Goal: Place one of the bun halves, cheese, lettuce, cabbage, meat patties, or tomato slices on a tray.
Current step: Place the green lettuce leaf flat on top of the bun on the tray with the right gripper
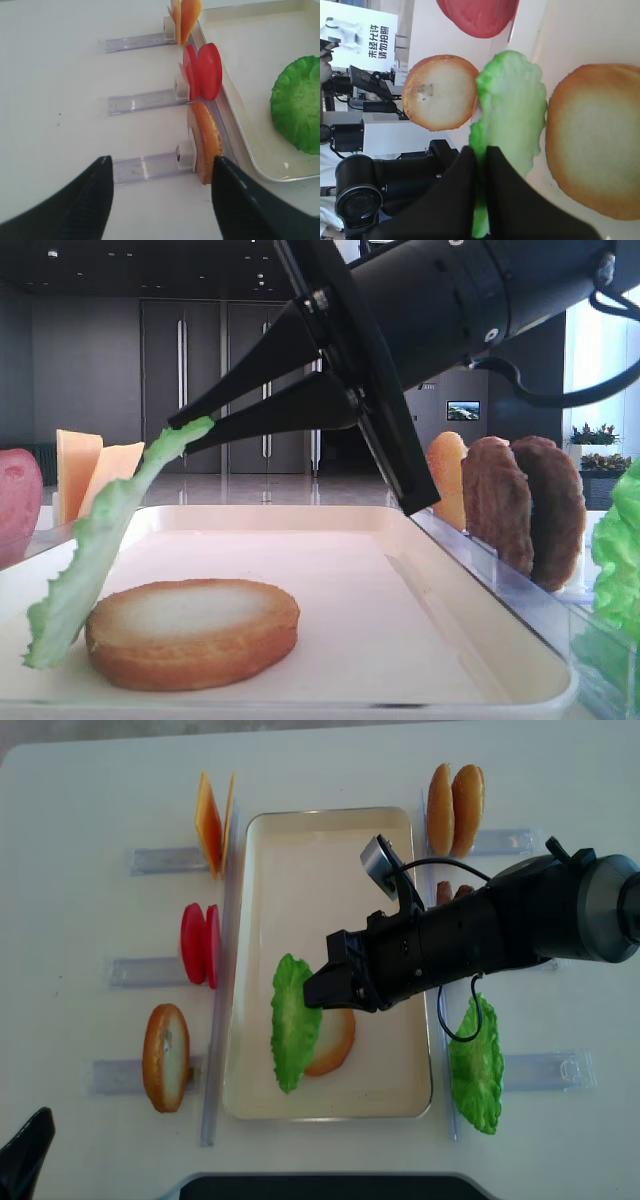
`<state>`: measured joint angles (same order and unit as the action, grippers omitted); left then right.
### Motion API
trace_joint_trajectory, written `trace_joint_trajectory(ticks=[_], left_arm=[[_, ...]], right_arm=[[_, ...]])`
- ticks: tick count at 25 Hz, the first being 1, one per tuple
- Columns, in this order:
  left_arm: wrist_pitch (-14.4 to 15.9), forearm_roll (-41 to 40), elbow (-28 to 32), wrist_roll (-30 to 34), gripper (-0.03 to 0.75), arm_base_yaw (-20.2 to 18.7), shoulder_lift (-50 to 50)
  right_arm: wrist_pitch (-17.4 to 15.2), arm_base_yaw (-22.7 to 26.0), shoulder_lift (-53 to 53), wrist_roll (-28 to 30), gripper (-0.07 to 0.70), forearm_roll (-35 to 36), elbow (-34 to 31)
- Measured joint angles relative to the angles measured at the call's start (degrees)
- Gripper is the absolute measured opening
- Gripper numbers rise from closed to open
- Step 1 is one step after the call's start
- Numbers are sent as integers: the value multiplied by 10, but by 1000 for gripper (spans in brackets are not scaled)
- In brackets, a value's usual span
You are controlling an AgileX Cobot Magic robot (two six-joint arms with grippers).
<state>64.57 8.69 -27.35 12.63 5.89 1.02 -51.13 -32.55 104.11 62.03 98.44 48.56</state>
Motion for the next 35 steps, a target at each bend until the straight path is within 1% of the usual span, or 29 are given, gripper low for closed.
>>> trace_joint_trajectory(ticks=[9,16,35], left_arm=[[0,1,0,0,471,0,0],[0,1,0,0,471,0,0],[0,1,0,0,471,0,0]], right_arm=[[0,1,0,2,52,-4,0],[-5,16,0,2,52,-4,0],[-3,16,0,2,52,-27,0]])
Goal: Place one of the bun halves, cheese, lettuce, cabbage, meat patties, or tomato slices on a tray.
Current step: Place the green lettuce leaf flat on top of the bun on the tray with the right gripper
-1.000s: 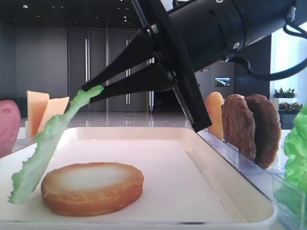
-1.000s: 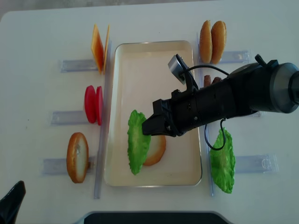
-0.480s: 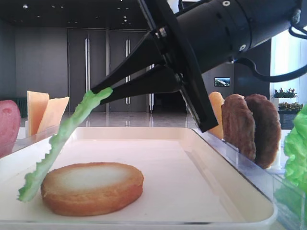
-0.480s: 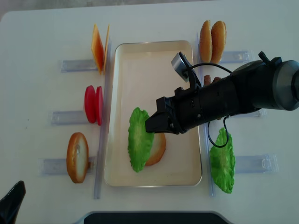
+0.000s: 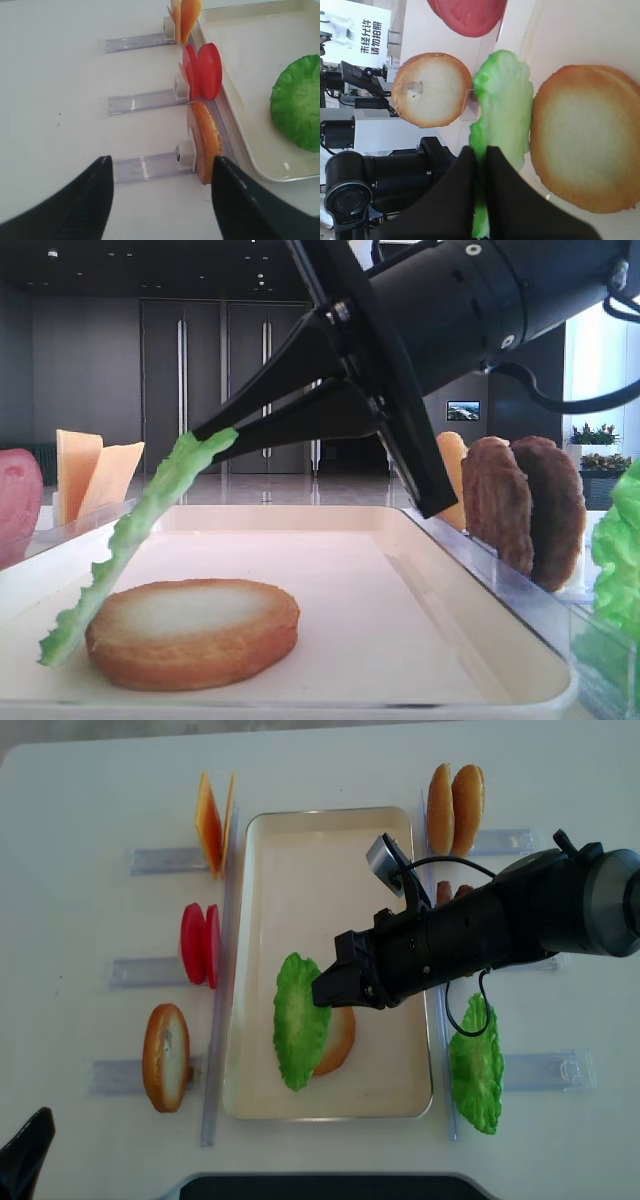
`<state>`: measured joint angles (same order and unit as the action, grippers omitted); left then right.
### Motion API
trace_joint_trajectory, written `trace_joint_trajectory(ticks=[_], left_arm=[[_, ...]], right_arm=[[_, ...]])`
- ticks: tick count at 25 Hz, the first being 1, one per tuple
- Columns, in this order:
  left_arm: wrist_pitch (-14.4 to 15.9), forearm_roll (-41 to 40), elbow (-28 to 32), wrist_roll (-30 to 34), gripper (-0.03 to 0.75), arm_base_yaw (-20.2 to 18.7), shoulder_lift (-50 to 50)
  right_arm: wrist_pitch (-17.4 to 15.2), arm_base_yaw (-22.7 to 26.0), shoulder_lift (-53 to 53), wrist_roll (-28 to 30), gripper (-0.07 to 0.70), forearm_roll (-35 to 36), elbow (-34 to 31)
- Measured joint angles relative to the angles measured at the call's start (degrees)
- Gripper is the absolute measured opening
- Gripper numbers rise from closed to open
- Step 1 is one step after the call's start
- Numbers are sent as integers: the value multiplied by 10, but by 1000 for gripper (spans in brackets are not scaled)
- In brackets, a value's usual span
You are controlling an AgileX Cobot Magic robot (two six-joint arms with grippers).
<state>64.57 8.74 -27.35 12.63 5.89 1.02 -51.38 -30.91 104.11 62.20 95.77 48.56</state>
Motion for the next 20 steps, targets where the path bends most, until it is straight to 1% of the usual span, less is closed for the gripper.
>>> trace_joint_trajectory(ticks=[10,15,20], left_arm=[[0,0,0,0,471,0,0],[0,0,0,0,471,0,0],[0,0,0,0,471,0,0]], right_arm=[[16,0,0,5,52,-1,1],[14,15,0,7,52,-5,1],[5,25,0,5,52,-33,1]])
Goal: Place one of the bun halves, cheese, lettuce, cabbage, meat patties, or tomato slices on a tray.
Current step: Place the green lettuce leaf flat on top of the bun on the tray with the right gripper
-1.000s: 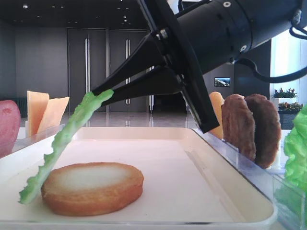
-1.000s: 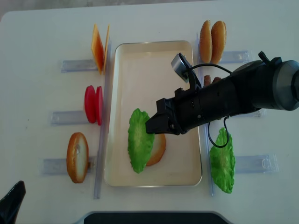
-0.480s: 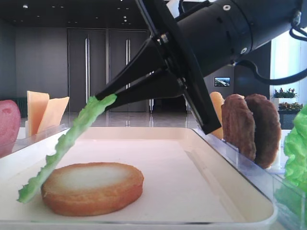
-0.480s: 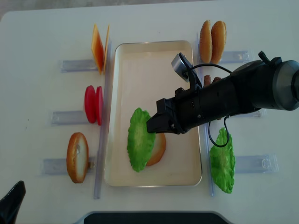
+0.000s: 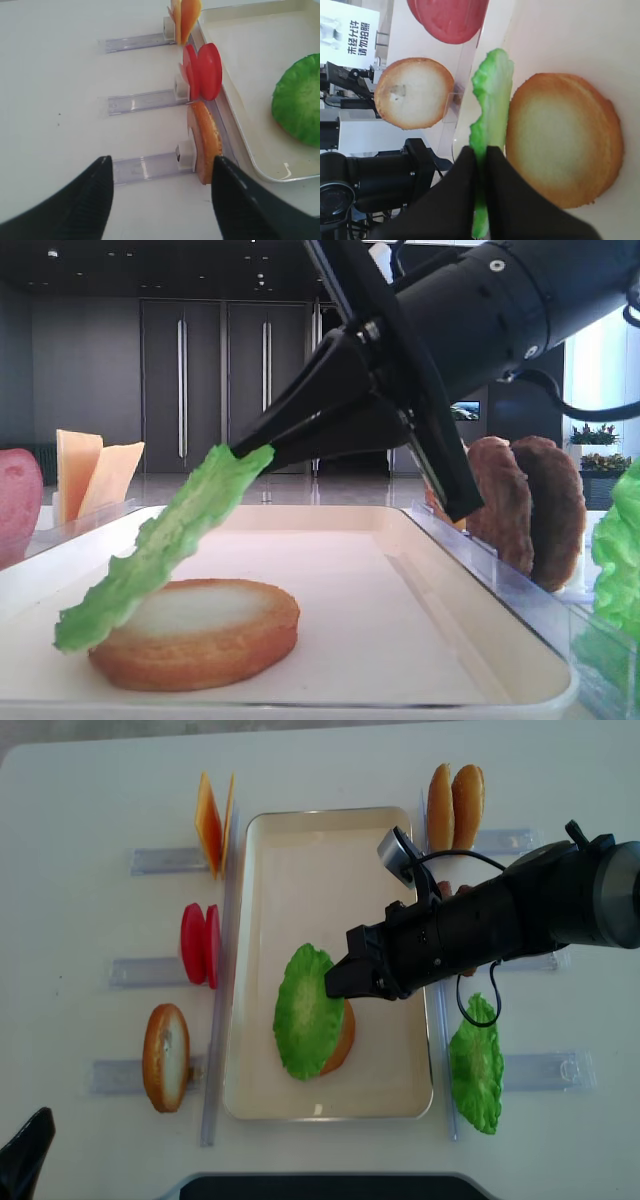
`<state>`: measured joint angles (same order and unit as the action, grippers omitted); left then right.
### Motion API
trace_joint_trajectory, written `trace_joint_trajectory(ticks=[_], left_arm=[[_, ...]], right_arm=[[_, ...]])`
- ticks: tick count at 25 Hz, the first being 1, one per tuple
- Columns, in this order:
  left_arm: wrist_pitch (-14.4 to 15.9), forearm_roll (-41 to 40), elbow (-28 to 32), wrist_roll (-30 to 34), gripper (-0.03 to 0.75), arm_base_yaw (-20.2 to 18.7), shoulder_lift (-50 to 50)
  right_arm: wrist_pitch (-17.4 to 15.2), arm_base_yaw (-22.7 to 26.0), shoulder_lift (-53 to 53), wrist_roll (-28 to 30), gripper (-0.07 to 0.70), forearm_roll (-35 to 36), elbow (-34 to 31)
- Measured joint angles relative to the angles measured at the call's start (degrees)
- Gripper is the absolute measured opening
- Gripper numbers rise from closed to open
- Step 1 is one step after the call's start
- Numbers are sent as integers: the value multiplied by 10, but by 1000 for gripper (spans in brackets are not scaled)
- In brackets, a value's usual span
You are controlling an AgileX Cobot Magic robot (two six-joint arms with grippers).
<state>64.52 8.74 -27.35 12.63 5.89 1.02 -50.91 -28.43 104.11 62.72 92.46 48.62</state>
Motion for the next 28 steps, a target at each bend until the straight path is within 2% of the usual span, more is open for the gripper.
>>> trace_joint_trajectory(ticks=[9,20,28], left_arm=[[0,0,0,0,471,0,0],[0,0,0,0,471,0,0],[0,0,0,0,471,0,0]], right_arm=[[-2,0,0,-7,52,-17,0],[20,0,0,-7,53,-17,0],[24,0,0,-7,80,-21,0]])
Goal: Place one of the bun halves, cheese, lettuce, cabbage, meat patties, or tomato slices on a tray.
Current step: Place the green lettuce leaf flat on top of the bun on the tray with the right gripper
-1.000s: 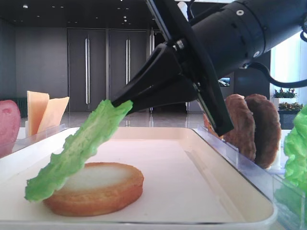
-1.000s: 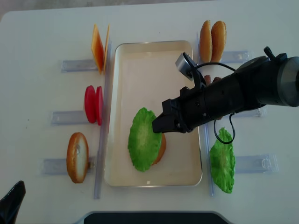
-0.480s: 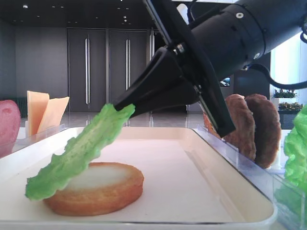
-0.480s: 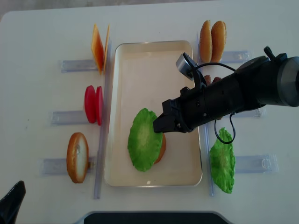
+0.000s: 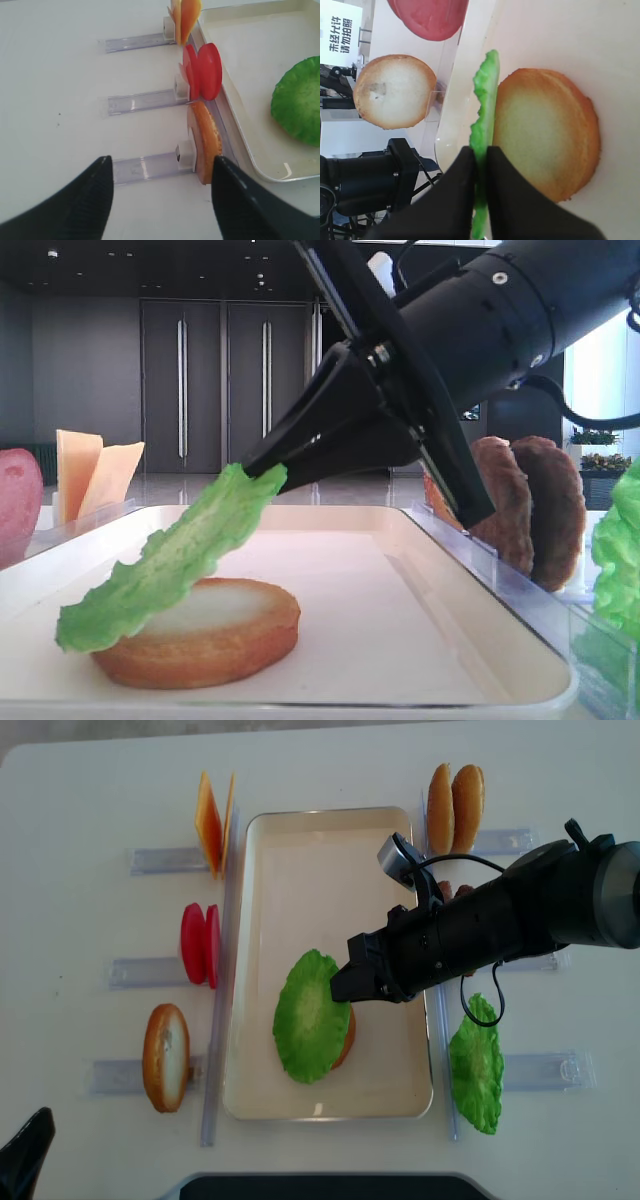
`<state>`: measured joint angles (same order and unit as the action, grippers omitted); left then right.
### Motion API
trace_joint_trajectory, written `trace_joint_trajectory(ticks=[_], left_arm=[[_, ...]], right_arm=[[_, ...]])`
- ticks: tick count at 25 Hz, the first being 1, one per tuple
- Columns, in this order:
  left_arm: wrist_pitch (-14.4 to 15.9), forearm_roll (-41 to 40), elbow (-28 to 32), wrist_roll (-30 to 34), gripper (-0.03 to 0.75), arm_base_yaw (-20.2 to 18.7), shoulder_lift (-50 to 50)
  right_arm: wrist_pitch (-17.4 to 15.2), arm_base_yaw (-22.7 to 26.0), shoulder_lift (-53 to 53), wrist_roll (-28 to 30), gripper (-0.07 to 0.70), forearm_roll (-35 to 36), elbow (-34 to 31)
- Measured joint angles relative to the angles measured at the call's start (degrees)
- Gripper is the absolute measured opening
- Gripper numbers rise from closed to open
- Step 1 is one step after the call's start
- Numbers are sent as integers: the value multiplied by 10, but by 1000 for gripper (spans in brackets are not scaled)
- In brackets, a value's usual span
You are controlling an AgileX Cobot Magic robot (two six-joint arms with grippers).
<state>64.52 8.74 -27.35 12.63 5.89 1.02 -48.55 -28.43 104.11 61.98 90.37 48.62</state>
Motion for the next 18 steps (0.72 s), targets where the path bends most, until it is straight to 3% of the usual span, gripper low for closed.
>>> trace_joint_trajectory(ticks=[3,9,18], left_arm=[[0,0,0,0,471,0,0],[0,0,0,0,471,0,0],[0,0,0,0,471,0,0]], right_arm=[[0,0,0,0,139,0,0],[1,0,0,3,335,-3,0],[18,0,-22,10,461,-13,0]])
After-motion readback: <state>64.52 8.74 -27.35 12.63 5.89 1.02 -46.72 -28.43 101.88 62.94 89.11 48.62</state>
